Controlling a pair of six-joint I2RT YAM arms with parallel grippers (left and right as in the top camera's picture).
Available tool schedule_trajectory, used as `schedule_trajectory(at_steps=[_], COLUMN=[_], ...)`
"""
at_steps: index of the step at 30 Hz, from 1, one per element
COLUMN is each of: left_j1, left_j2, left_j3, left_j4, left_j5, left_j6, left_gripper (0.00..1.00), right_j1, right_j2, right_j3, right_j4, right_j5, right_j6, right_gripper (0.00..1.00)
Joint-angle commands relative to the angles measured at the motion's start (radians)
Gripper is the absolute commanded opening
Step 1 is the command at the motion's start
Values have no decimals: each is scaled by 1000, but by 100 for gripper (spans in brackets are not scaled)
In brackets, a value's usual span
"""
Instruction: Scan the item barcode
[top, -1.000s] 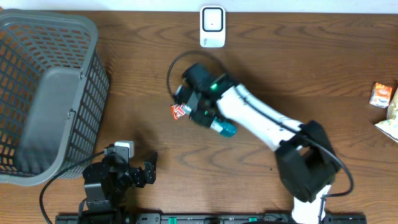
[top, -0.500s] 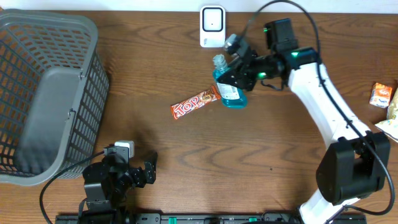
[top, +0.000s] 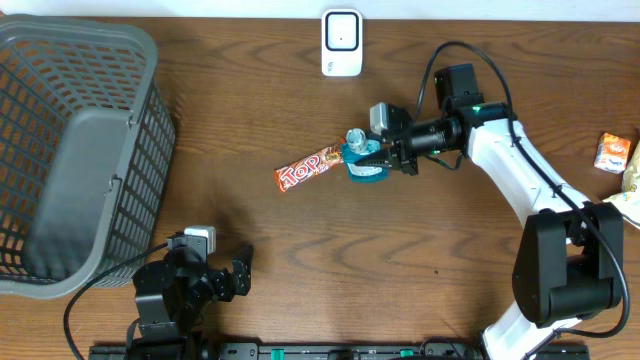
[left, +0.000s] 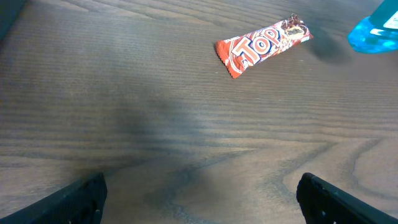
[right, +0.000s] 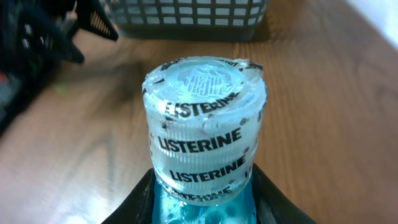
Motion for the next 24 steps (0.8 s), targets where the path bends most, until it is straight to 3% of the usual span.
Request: schedule_trajectory(at_steps=[1, 11, 18, 24], left_j1=[3, 3, 3, 3], left_j2=[-1, -1, -1, -1], left_j3=[1, 1, 1, 1], left_j4=[-2, -2, -2, -2], left_j5=[2, 2, 2, 2], left_j6=[-1, -1, -1, -1], left_gripper=[98, 98, 98, 98], right_j1=[-17, -18, -58, -98], right_j2=[-27, 89, 208, 214], right_j3=[4, 3, 3, 3], right_j4=[42, 206, 497, 526], right_j5=[-97, -86, -222, -129], right_j6=[-151, -91, 271, 430], right_gripper=[1, 1, 1, 2])
